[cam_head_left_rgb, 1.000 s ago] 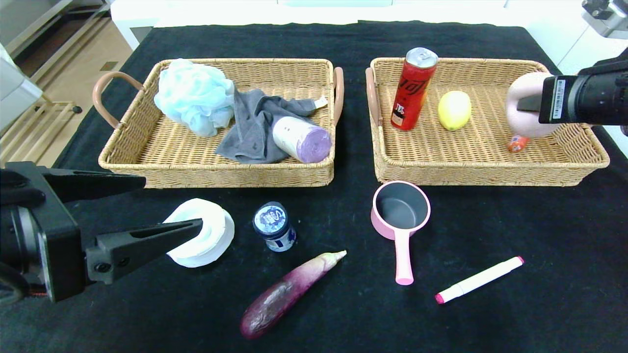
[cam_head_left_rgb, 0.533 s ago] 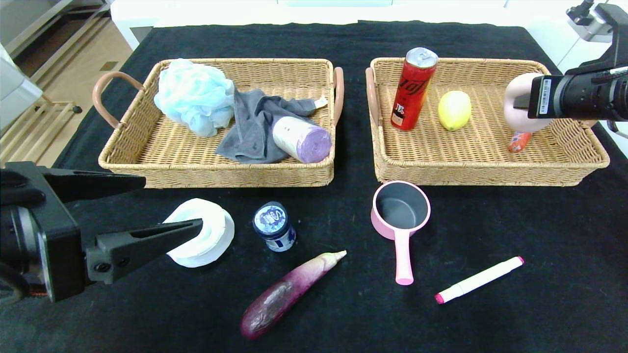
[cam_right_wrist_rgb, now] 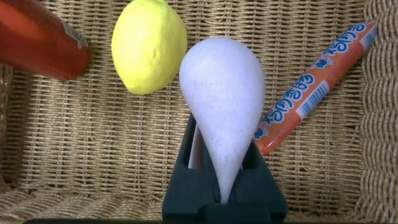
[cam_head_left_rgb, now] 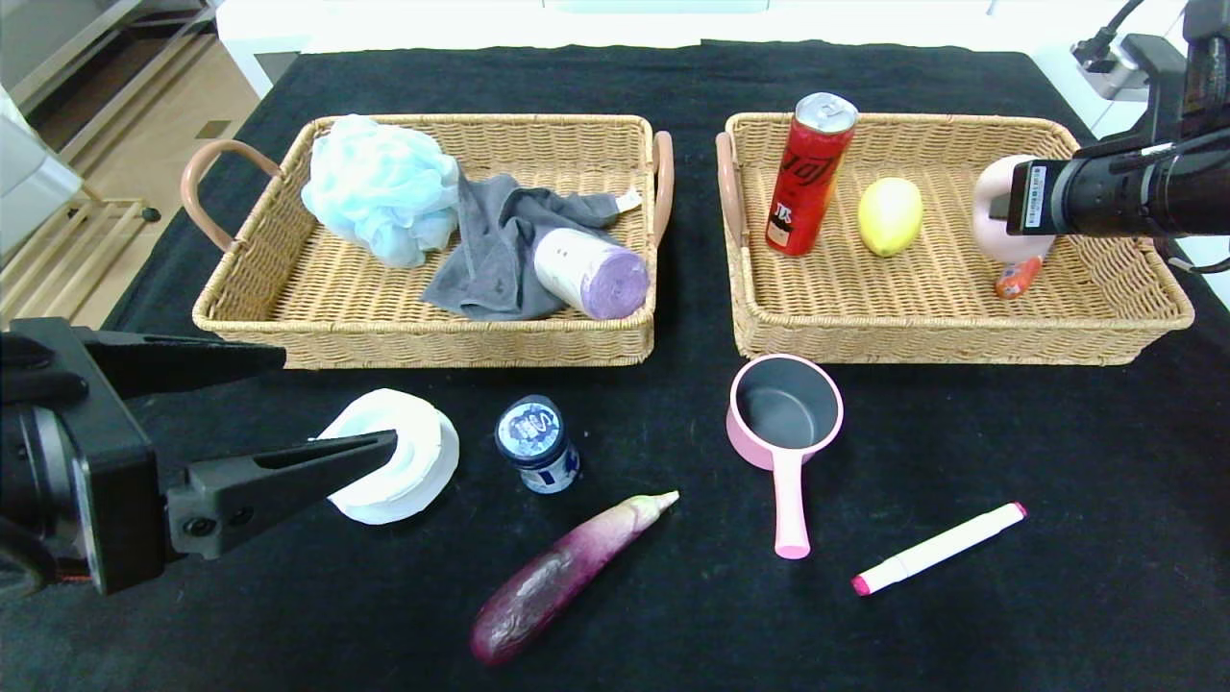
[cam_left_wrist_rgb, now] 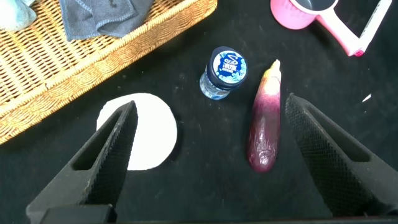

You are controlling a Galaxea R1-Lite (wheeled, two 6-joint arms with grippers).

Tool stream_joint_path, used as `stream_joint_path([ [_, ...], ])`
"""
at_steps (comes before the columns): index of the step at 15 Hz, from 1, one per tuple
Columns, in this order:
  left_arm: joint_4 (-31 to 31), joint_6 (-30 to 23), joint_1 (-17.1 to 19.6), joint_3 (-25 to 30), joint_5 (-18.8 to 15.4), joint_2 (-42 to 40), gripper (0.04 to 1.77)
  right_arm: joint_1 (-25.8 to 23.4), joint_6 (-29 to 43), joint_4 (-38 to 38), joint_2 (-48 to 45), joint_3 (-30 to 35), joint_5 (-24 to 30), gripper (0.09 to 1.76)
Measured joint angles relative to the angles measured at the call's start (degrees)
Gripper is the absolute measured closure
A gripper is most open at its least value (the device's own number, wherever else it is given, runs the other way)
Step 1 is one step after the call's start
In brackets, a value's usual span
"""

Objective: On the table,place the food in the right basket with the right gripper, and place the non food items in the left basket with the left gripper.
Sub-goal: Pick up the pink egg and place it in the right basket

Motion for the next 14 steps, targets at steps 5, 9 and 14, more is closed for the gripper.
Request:
stream_joint_path([
  [5,0.0,0.1,0.0,0.0,0.0,0.0,0.09,-0.1,0.0,0.0,1.1,-1.2,0.0,1.68],
  [9,0.0,0.1,0.0,0.0,0.0,-0.2,0.09,-0.4,-0.1,0.0,1.3,-1.2,0.0,1.38],
  [14,0.0,0.1,0.0,0.0,-0.1,-0.2,0.09,-0.5,0.1,0.0,1.3,-1.3,-0.1,0.79],
])
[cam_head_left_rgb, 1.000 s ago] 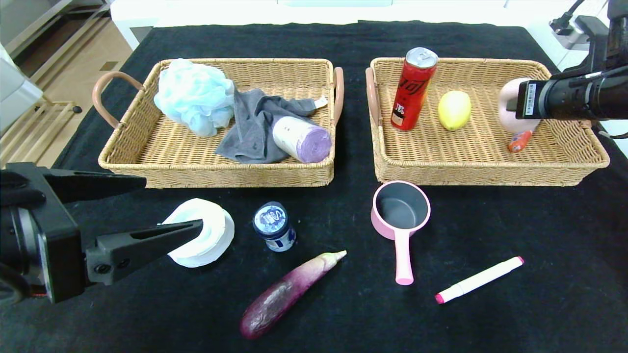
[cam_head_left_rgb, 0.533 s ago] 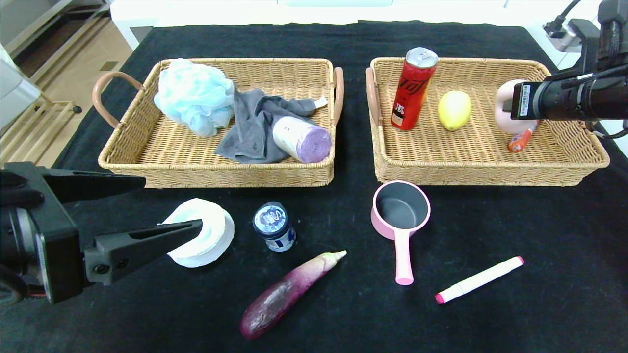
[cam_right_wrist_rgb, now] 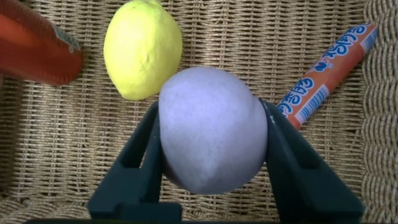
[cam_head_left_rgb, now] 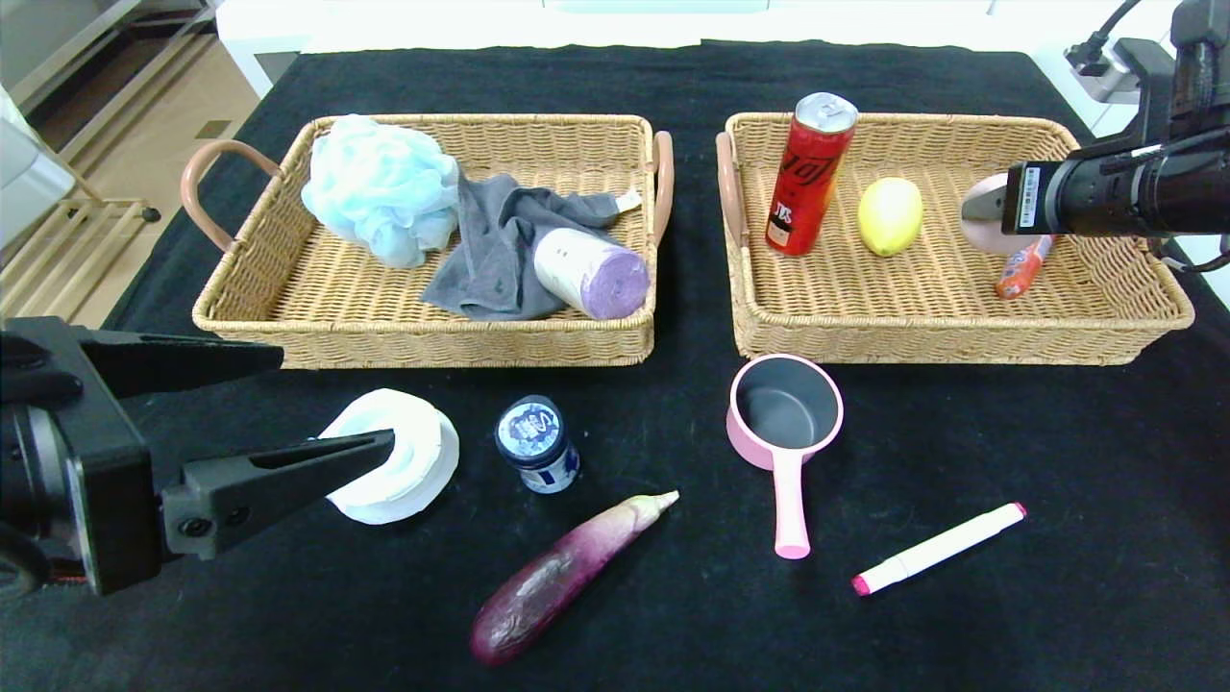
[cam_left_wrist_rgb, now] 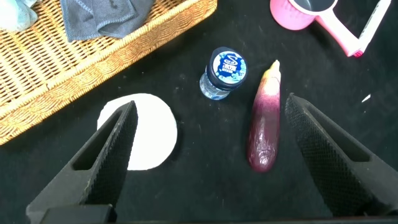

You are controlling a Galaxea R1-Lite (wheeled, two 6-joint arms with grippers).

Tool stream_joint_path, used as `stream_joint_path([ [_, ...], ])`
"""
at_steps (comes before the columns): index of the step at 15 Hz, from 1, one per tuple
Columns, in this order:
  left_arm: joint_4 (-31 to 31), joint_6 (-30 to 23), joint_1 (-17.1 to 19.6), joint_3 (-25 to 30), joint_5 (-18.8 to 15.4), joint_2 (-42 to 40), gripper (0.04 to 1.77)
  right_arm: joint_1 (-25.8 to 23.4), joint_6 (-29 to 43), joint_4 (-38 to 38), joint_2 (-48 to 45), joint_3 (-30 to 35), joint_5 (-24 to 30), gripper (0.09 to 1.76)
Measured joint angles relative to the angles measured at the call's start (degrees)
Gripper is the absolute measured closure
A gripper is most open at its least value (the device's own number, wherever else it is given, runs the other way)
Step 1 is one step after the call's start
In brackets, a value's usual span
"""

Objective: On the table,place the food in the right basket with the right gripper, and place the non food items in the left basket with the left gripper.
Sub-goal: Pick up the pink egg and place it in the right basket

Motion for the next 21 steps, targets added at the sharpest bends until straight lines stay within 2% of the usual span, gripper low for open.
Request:
stream_joint_path([
  [4,0.0,0.0,0.0,0.0,0.0,0.0,0.09,0.0,-0.1,0.0,0.0,0.0,0.0,0.52],
  [8,0.0,0.0,0.0,0.0,0.0,0.0,0.09,-0.1,-0.1,0.0,0.0,0.0,0.0,0.37],
  [15,0.0,0.0,0.0,0.0,0.1,-0.2,0.09,-0.1,-0.3,0.4,-1.4,0.6,0.0,0.24],
  [21,0.0,0.0,0.0,0.0,0.1,-0.5,0.09,0.3,-1.8,0.8,-6.2,4.7,0.7,0.18],
])
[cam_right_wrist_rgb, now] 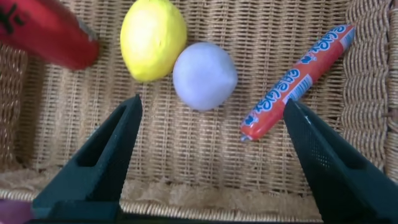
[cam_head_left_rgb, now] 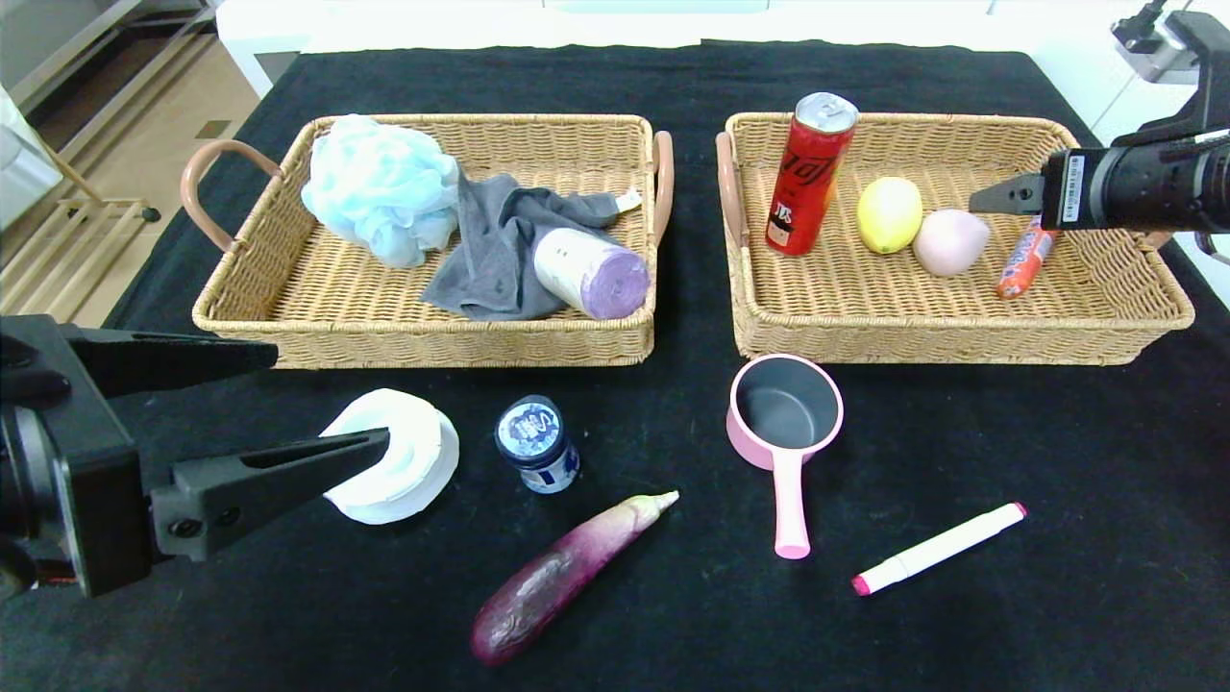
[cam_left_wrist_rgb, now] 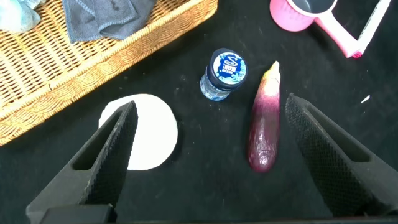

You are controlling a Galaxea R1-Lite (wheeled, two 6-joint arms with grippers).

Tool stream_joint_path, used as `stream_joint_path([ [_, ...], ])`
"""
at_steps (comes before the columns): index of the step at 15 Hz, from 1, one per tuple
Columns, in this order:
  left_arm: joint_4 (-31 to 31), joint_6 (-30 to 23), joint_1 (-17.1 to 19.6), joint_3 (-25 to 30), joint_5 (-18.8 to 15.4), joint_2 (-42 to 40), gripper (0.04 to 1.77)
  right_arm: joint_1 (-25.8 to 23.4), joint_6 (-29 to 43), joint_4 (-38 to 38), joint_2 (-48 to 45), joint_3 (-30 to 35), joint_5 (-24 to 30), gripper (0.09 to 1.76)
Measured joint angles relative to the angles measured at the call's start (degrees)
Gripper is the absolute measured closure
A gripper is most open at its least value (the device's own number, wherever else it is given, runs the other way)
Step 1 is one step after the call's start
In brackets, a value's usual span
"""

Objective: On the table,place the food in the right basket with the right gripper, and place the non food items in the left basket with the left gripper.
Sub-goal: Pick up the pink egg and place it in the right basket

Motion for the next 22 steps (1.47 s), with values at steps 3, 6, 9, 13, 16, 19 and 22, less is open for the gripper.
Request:
stream_joint_path([
  [3,0.0,0.0,0.0,0.0,0.0,0.0,0.09,0.2,-2.1,0.0,-3.8,4.2,2.8,0.17],
  [6,0.0,0.0,0.0,0.0,0.0,0.0,0.09,0.0,-3.1,0.0,-7.6,8.0,5.3,0.16],
  [9,0.0,0.0,0.0,0.0,0.0,0.0,0.09,0.9,-4.8,-0.1,-10.5,11.3,5.5,0.15],
  [13,0.0,0.0,0.0,0.0,0.0,-0.1,0.09,3.2,-4.9,0.0,-13.1,14.4,5.4,0.15],
  [16,0.0,0.1,0.0,0.0,0.0,-0.3,0.09,4.9,-4.9,1.9,-14.5,16.0,5.0,0.15],
  [19,0.0,0.1,0.0,0.1,0.0,-0.4,0.09,6.8,-4.9,3.2,-16.0,17.7,5.3,0.15],
  [22,0.0,0.0,0.0,0.1,0.1,-0.4,0.09,8.6,-5.1,3.3,-17.7,20.3,5.5,0.15],
])
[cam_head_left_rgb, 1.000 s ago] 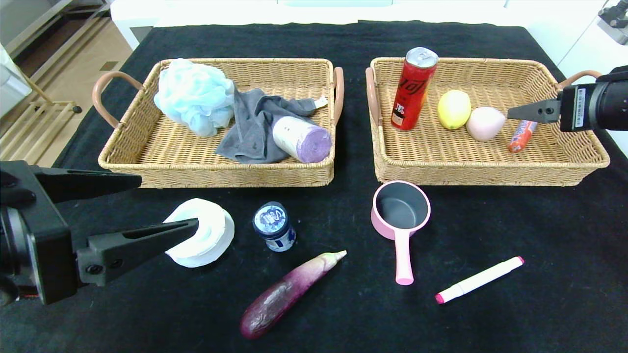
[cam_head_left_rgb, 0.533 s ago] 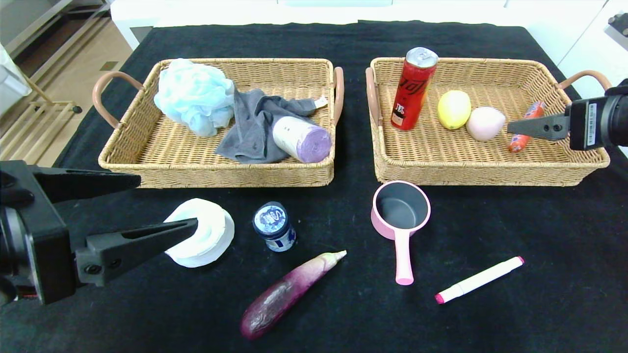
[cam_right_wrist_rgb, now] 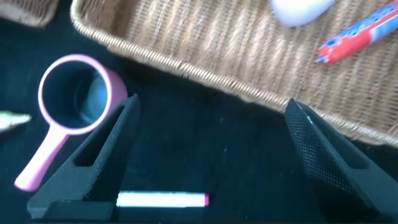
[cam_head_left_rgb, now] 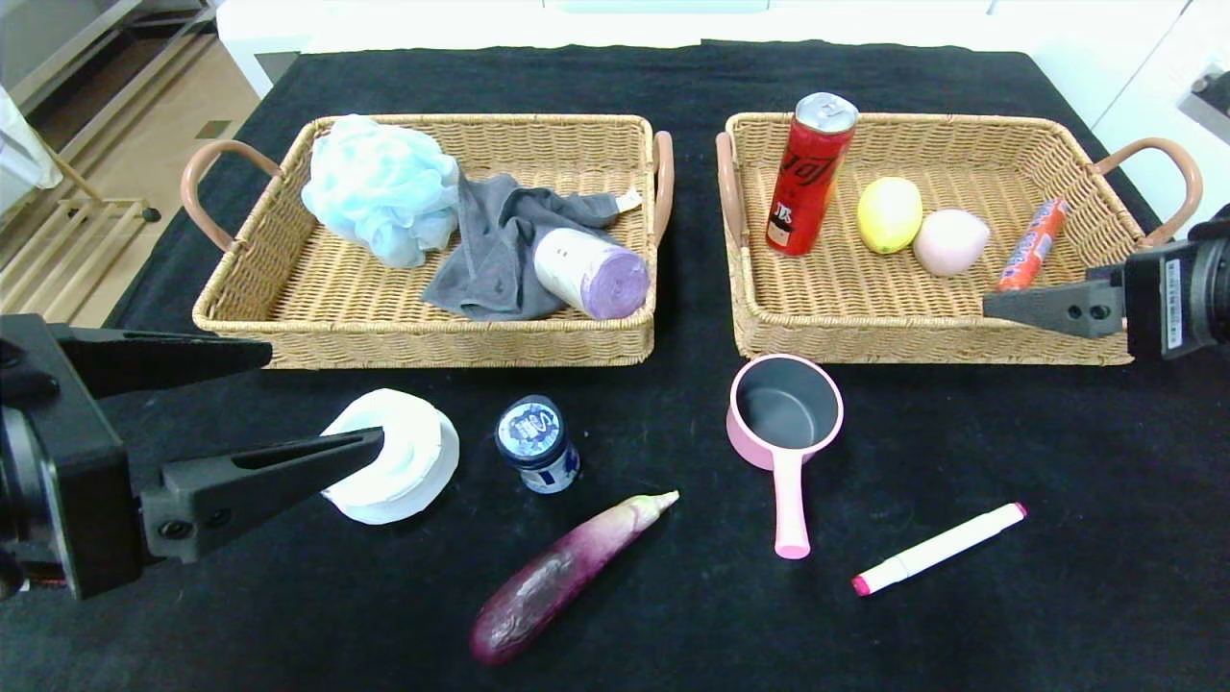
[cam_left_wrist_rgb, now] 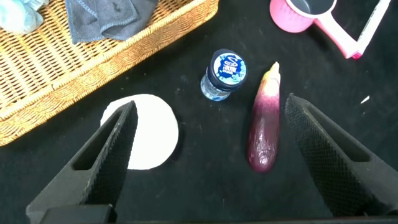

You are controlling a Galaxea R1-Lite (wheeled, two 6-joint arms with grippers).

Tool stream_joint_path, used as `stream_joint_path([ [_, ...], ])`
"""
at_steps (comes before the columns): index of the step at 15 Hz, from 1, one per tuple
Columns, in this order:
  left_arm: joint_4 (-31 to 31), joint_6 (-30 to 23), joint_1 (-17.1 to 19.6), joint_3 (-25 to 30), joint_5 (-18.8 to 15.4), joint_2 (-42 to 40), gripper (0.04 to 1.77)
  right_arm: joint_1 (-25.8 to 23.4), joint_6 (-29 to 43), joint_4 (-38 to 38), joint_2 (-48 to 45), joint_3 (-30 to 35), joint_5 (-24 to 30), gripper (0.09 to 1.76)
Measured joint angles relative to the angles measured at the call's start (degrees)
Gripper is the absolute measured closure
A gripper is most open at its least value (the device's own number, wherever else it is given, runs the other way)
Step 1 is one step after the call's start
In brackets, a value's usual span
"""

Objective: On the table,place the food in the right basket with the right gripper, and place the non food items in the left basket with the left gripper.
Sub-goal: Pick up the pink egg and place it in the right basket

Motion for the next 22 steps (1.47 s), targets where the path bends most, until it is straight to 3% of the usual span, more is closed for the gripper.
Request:
stream_joint_path([
  [5,0.1,-0.1,0.0,0.0,0.2,0.2,0.09,0.5,-2.8,-0.1,-4.2,5.4,6.7,0.15],
  [14,0.2,-0.1,-0.1,0.4,0.4,0.8,0.09,0.4,-5.0,-0.5,-9.2,12.0,12.4,0.15],
  [22,0.1,-0.2,-0.2,0.1,0.5,0.8,0.09,10.2,-5.9,-2.7,-8.3,12.3,11.1,0.14],
])
